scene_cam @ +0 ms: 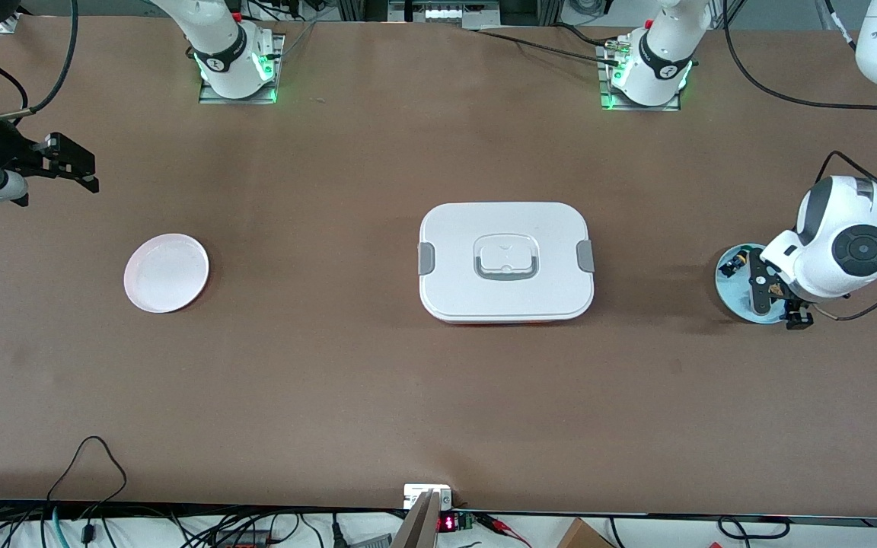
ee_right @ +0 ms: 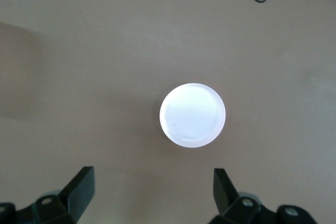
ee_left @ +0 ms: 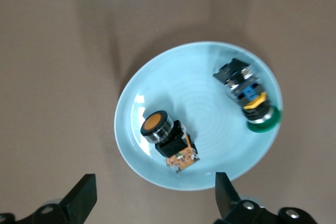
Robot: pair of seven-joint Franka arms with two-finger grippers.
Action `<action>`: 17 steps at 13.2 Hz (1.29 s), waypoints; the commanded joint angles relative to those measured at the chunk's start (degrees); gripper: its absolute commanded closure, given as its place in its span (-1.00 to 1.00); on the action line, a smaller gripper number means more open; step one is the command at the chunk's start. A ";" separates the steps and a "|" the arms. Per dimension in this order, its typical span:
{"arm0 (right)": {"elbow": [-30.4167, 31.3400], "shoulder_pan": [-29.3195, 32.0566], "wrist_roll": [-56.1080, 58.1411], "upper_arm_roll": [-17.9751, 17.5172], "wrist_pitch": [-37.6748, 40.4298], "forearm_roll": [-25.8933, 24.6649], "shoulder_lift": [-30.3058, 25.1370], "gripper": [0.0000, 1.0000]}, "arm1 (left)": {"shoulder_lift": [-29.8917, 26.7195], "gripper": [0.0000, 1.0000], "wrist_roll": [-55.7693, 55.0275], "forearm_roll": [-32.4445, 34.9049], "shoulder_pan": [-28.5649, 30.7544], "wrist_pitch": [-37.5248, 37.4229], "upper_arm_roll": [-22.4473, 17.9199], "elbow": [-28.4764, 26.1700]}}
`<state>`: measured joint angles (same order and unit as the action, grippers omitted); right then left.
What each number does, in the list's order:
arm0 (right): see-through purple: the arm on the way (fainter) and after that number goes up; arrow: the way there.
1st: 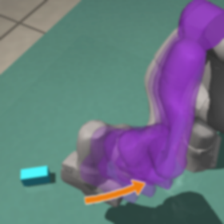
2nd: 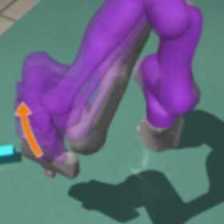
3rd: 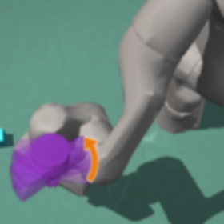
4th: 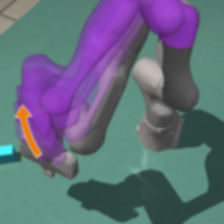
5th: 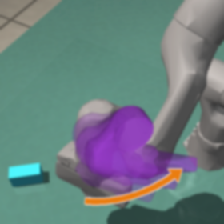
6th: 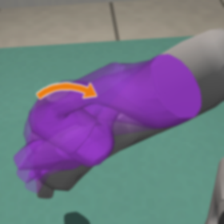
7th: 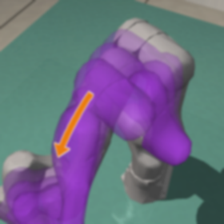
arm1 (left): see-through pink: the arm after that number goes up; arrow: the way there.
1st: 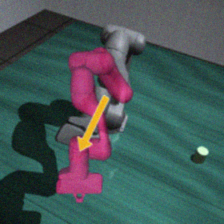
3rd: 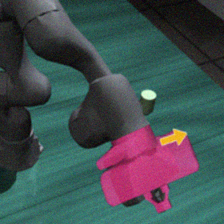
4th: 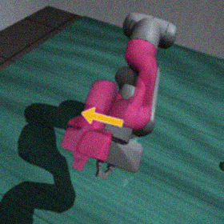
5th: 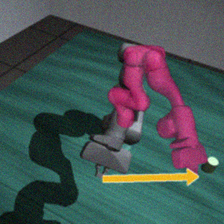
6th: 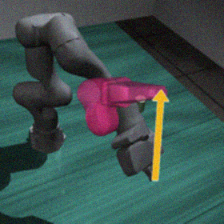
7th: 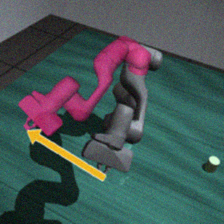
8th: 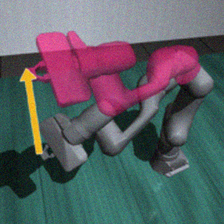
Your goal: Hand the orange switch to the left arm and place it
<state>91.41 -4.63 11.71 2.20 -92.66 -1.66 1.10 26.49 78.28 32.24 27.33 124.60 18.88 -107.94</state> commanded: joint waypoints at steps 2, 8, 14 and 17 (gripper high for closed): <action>-1.59 1.29 -4.04 -0.53 0.47 -0.45 0.66 -1.00 | -1.27 -1.00 0.74 -9.81 -0.08 -16.81 2.64 11.49; -1.50 1.03 -4.68 -0.53 1.25 3.93 0.57 -1.00 | -1.36 -1.00 -24.72 -10.62 -0.17 -37.83 12.74 23.73; -1.50 0.94 -5.29 -0.53 4.42 4.21 0.04 -1.00 | -2.24 -1.00 -56.09 -19.06 -4.63 -54.62 16.28 39.44; -1.50 1.03 -4.86 -0.53 5.64 4.21 0.22 -1.00 | -2.48 -1.00 -64.45 -18.97 -9.98 -55.18 10.78 43.26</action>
<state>91.01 -4.07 7.18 1.93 -88.94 1.80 1.04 23.58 18.85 14.10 21.36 69.83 34.44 -67.36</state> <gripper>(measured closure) 0.000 0.000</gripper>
